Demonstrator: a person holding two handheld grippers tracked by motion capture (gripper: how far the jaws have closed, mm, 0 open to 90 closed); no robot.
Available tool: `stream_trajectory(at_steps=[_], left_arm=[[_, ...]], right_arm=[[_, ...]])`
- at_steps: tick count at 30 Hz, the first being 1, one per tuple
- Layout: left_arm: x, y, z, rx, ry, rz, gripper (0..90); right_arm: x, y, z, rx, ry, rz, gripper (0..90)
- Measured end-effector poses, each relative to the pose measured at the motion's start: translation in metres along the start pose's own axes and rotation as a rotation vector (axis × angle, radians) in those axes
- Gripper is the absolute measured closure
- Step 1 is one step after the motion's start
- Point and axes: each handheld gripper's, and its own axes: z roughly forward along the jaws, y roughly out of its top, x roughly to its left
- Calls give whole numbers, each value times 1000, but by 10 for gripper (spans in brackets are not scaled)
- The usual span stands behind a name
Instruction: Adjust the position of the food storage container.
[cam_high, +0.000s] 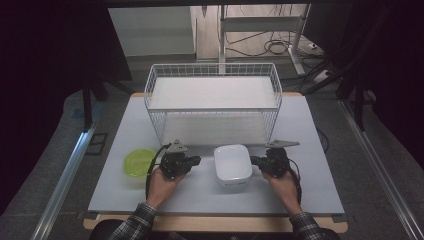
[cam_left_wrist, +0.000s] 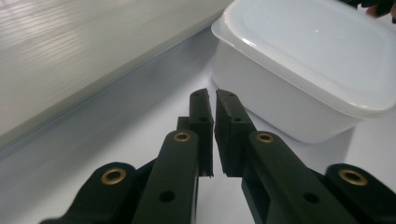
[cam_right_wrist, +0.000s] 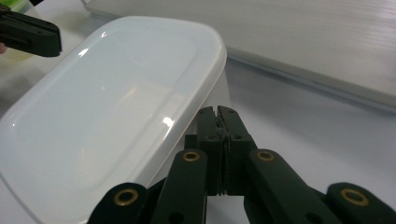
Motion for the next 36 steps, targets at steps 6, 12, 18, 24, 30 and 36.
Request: stream_trajectory(at_steps=[6, 12, 18, 24, 30, 36], left_arm=[[4, 2, -9, -9, 62, 2, 852], [15, 3, -14, -21, 86, -39, 847], [21, 14, -4, -23, 64, -38, 843], [24, 22, 10, 1, 42, -23, 844], [30, 19, 22, 9, -44, -71, 855], [28, 14, 17, 15, -84, -93, 872]], right_arm=[[14, 9, 17, 11, 48, -42, 892], [33, 11, 22, 35, 36, -129, 890], [41, -1, -12, 8, 42, -112, 873], [57, -21, -27, 38, 72, -97, 872], [75, -28, -17, 84, 144, -96, 872], [66, -24, -14, 70, 116, -82, 877]])
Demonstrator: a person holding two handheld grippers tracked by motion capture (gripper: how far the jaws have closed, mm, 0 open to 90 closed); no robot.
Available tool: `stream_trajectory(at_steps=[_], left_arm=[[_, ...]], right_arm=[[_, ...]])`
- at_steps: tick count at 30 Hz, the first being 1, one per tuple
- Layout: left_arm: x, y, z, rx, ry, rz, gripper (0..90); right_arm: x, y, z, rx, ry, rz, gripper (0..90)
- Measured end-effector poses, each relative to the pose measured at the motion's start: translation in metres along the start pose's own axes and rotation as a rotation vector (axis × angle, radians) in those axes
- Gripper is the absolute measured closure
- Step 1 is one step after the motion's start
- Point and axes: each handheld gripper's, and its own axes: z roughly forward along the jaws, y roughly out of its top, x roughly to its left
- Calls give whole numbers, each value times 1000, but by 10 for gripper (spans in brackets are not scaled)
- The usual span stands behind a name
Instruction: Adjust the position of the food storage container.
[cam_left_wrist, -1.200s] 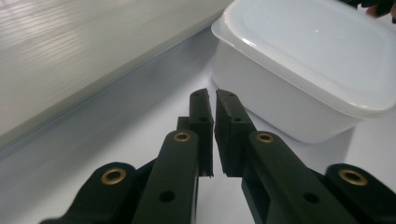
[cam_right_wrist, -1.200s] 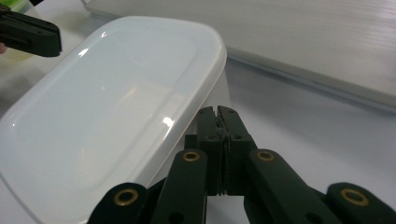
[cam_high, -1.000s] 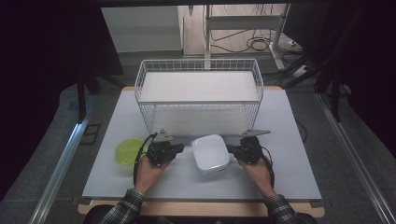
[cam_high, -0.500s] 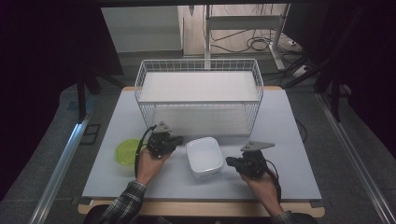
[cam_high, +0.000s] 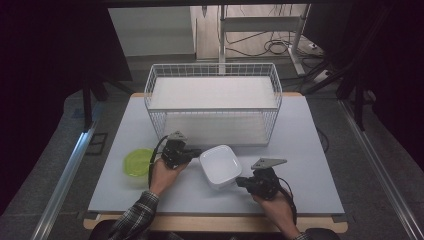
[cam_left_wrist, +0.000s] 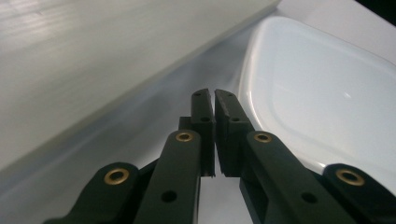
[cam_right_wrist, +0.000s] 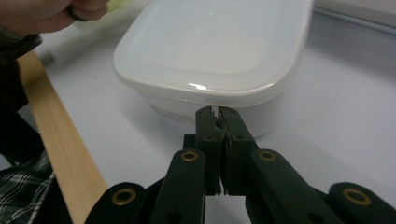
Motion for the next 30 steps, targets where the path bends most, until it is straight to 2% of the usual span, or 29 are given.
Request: stream_trajectory(at_steps=[3, 5, 6, 7, 8, 9, 10, 12, 13, 15, 16, 17, 18, 20, 23, 30], left_arm=[[-5, -2, -1, 4, -14, -11, 871], [-11, -5, -2, 24, -44, -8, 866], [-16, -8, -4, 53, -76, 4, 859], [-16, -8, -4, 53, -76, 4, 842], [-19, -6, -6, 58, -67, 16, 832], [-19, -4, -6, 50, -47, 17, 833], [-18, -2, -6, 40, -24, 7, 838], [-16, 0, -5, 38, -7, 2, 847], [-15, 1, -2, 39, -1, -16, 854], [-13, 1, 4, 49, -11, -9, 857], [-17, -1, 8, 60, -26, -5, 853], [-17, -1, 8, 60, -26, -5, 859], [-21, -4, 9, 86, -16, 19, 853], [-21, -7, 7, 85, -17, 14, 849], [-23, -12, 1, 79, -31, -17, 847], [-35, -25, -10, 80, -25, -27, 862]], right_arm=[[-5, 0, -3, -5, -16, 9, 877], [-13, 0, -6, -6, -46, 21, 877], [-17, 0, -7, -10, -54, 29, 877], [-17, 0, -7, -10, -54, 29, 877], [-27, 1, -8, -20, -67, 50, 871], [-30, 1, -9, -28, -65, 65, 870], [-34, 3, -9, -36, -72, 75, 869], [-36, 4, -9, -38, -86, 76, 869], [-39, 6, -9, -41, -98, 76, 869], [-46, 9, -8, -56, -97, 97, 869], [-49, 11, -3, -52, -88, 113, 870], [-49, 11, -3, -52, -88, 113, 870], [-50, 11, 1, -37, -90, 108, 874], [-49, 12, 3, -38, -87, 104, 882], [-47, 14, 6, -37, -81, 90, 889], [-36, 13, 7, -25, -76, 60, 899]])
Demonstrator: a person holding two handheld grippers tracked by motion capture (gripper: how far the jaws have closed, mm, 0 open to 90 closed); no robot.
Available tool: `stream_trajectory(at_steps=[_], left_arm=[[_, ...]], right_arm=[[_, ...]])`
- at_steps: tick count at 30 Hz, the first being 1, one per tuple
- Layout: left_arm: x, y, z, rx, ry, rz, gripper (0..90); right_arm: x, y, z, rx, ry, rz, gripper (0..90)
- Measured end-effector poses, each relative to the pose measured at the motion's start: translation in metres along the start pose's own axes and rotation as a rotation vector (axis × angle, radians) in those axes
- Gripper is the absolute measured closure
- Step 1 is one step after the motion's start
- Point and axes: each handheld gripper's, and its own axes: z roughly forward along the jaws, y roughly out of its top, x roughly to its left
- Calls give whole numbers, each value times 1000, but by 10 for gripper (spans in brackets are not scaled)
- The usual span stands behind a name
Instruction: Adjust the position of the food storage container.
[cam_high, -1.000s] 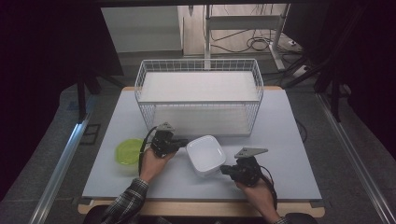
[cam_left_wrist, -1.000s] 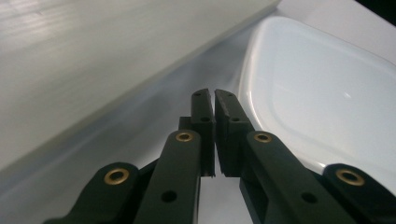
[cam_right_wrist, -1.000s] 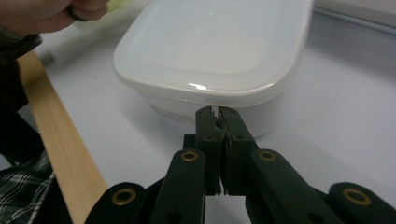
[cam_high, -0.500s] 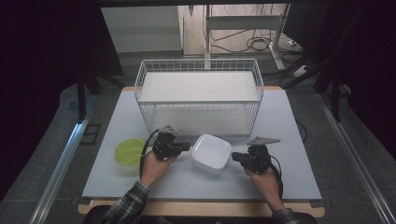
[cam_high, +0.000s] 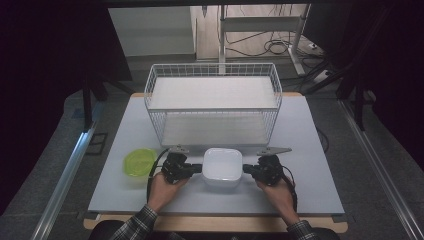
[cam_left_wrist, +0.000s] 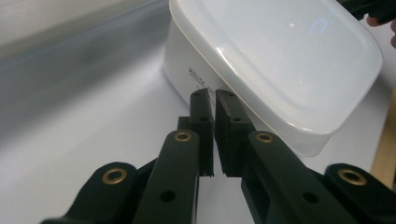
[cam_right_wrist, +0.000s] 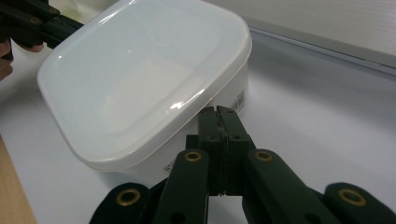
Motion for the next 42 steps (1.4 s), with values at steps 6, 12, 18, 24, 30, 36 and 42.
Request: stream_trajectory(at_steps=[6, 12, 18, 24, 30, 36, 42], left_arm=[[-10, -13, -7, -3, -11, -14, 851], [-10, -16, -10, -9, -6, -17, 799], [-11, -19, -24, -42, 86, 17, 668], [-19, -29, -40, -102, 136, 90, 436], [-21, -38, -51, -124, 143, 105, 307], [-24, -49, -63, -141, 159, 109, 119], [-28, -60, -62, -119, 177, 141, 73]], right_arm=[[8, -6, -5, 6, 16, 0, 898], [10, -9, -4, 15, 23, -2, 888], [8, -8, -14, -15, -21, -47, 784], [5, -8, -38, -75, -56, -69, 588], [15, -7, -49, -99, -58, -123, 467], [21, -14, -56, -110, -47, -165, 254], [21, -22, -55, -89, -27, -167, 104]])
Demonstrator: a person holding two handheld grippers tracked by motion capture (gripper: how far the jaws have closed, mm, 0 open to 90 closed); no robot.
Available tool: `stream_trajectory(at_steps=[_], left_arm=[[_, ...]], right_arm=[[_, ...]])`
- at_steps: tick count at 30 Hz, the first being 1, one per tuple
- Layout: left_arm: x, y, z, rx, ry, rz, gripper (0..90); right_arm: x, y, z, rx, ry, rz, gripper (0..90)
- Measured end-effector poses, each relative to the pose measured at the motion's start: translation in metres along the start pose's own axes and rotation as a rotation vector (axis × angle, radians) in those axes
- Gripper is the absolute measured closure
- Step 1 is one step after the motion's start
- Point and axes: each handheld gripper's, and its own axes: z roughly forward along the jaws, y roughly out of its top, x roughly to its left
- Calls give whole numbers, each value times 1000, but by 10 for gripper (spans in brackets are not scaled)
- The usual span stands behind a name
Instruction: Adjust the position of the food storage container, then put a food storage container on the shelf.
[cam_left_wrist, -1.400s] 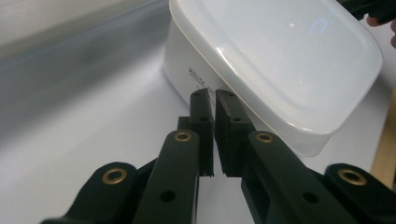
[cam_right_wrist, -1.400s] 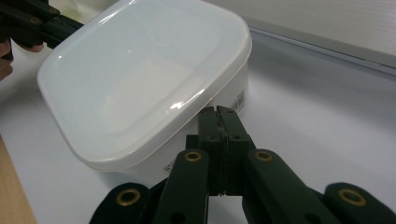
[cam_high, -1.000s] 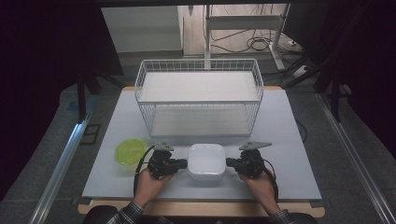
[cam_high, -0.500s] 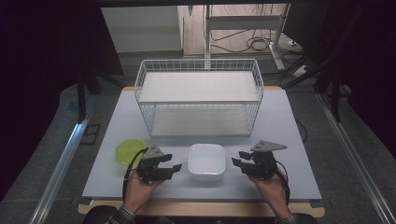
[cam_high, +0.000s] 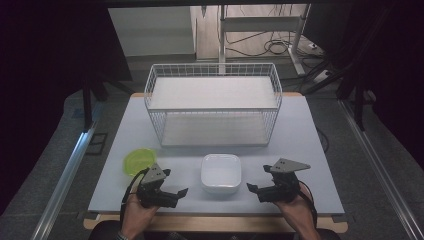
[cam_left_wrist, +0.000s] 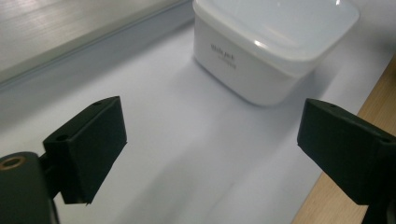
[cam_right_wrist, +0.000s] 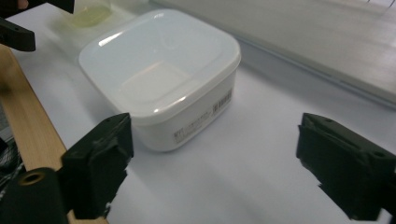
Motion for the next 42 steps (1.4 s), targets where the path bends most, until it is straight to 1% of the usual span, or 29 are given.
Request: stream_trajectory(at_steps=[4, 5, 7, 8, 9, 10, 11, 14, 15, 17, 19, 22, 23, 26, 30, 34, 37, 39, 40, 42], left_arm=[[-2, -3, 1, 6, -9, 15, 56], [-3, -2, 2, -1, -16, 25, 51], [-3, -2, 3, -4, -19, 30, 47], [-4, -2, 5, -14, -29, 37, 27], [-4, -2, 5, -14, -29, 37, 22], [-5, -2, 6, -6, -36, 42, 22], [-6, -3, 9, 7, -30, 51, 12], [-7, -2, 9, 13, -26, 59, 7], [-7, -1, 10, 21, -34, 50, 7], [-8, 1, 10, 21, -46, 37, 10], [-8, 2, 12, 29, -56, 30, 13], [-9, 5, 15, 46, -55, 36, 29], [-9, 7, 16, 51, -48, 48, 37], [-8, 12, 17, 37, -60, 41, 44], [-6, 19, 19, 38, -72, 26, 38], [-2, 22, 22, 33, -103, -9, 33], [0, 26, 23, 16, -129, -28, 31], [1, 29, 25, 7, -136, -39, 32], [1, 31, 25, 10, -138, -36, 35], [2, 33, 27, 16, -134, -35, 62]], right_arm=[[-1, -3, 2, 9, 8, 2, 85], [-2, -4, 2, 6, 10, 2, 75], [-2, -4, 2, 4, 12, 3, 72], [-3, -4, 3, 3, 19, 8, 66], [-3, -4, 3, 3, 19, 8, 66], [-3, -4, 3, 5, 19, 11, 64], [-4, -4, 4, 8, 18, 15, 62], [-4, -4, 4, 13, 22, 20, 62], [-4, -4, 5, 16, 21, 20, 62], [-3, -4, 5, 19, 23, 18, 63], [-3, -3, 6, 18, 23, 15, 64], [-2, -3, 8, 20, 28, 8, 64], [-1, -3, 8, 21, 28, 5, 62], [2, -1, 11, 24, 26, -5, 52], [5, 3, 15, 43, 20, -15, 22], [7, 5, 16, 41, 27, -1, 19], [7, 7, 18, 37, 30, 9, 19], [7, 9, 19, 40, 32, 18, 27], [7, 10, 19, 48, 41, 22, 31], [9, 11, 21, 53, 45, 11, 51]])
